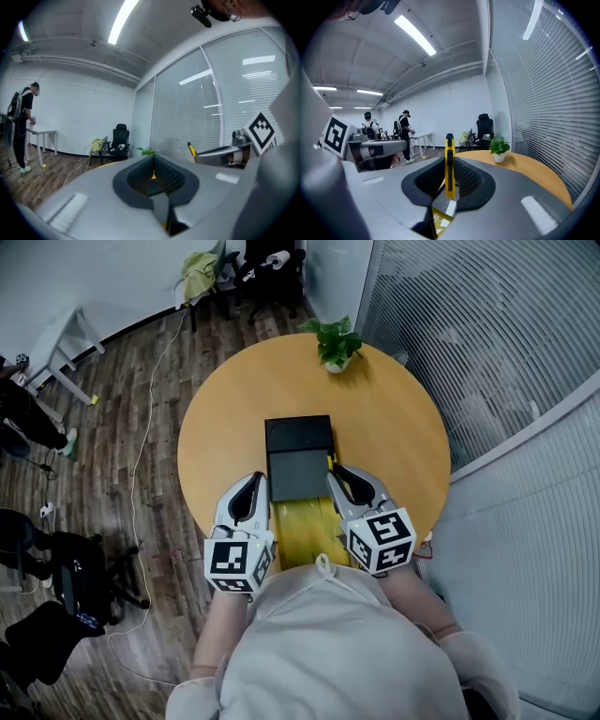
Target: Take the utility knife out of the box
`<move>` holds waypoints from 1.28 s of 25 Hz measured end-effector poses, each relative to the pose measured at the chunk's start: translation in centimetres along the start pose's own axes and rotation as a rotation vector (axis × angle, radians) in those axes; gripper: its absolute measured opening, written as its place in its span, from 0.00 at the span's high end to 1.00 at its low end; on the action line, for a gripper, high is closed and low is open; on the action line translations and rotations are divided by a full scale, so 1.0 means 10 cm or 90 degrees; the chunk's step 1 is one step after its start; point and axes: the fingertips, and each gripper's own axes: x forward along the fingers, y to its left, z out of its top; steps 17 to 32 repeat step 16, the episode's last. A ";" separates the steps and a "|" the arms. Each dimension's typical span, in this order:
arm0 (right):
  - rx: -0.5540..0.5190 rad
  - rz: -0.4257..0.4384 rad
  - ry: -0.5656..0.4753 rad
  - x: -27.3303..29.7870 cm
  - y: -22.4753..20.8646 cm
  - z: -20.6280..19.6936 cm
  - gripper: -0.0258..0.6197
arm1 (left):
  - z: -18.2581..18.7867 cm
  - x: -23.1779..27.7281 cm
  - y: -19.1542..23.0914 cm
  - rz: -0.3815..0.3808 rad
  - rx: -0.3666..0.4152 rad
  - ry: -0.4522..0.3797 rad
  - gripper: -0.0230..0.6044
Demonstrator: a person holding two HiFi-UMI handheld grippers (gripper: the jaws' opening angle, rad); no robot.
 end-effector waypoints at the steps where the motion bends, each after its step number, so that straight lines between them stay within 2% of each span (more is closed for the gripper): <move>1: 0.001 -0.002 0.000 -0.01 0.00 0.00 0.86 | 0.00 -0.01 0.00 -0.001 -0.001 0.000 0.95; 13: 0.016 -0.002 0.020 0.00 0.03 -0.16 0.86 | -0.08 -0.05 -0.04 -0.007 0.002 0.013 0.95; 32: 0.015 -0.003 0.025 -0.01 0.05 -0.17 0.86 | -0.07 -0.07 -0.04 -0.009 0.004 0.016 0.95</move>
